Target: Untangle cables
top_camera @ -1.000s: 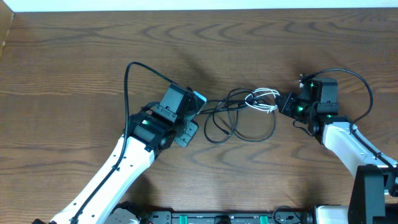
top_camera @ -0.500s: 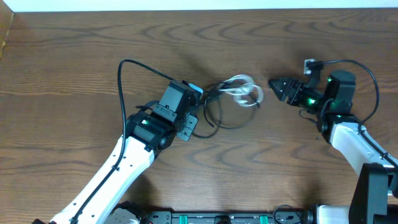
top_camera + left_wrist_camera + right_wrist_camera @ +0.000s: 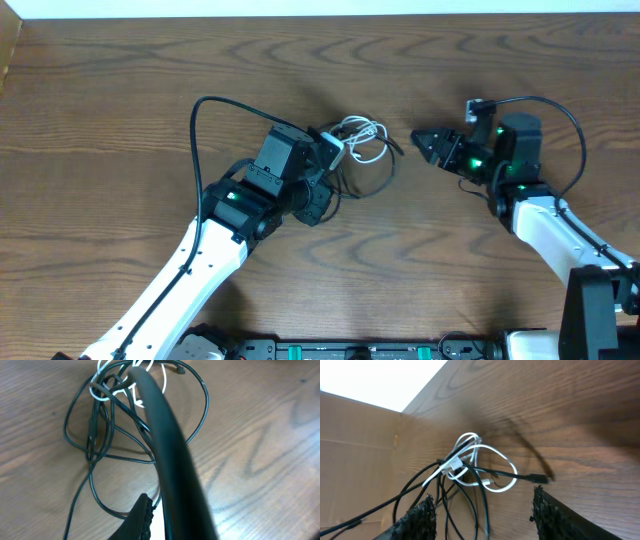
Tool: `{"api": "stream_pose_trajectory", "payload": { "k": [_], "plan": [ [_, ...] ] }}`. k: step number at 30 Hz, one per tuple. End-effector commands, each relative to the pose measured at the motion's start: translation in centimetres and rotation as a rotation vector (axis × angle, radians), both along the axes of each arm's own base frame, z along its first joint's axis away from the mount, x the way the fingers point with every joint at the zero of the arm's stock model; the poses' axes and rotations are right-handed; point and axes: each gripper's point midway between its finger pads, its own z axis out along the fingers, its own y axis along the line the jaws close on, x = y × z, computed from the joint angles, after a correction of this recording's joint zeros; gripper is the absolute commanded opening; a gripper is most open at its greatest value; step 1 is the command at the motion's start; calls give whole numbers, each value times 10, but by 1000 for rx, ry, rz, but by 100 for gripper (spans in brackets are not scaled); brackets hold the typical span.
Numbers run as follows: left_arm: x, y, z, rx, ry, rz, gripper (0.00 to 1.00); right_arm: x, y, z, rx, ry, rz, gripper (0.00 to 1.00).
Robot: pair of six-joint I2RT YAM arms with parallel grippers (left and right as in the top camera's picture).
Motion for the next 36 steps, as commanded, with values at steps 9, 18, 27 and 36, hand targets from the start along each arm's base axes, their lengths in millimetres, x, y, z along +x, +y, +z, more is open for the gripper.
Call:
{"api": "stream_pose_trajectory", "payload": {
  "k": [9, 18, 27, 36],
  "plan": [
    [67, -26, 83, -317, -294, 193, 97, 6, -57, -27, -87, 115, -216, 75],
    [97, -36, 22, -313, -147, 363, 100, 0, -67, -37, -106, 167, -243, 77],
    [95, -35, -67, -327, 191, 671, 100, -5, -70, -44, -138, 191, -242, 79],
    [97, -27, -80, -249, 159, 650, 75, -8, -71, -48, -142, 210, -243, 82]
  ]
}}
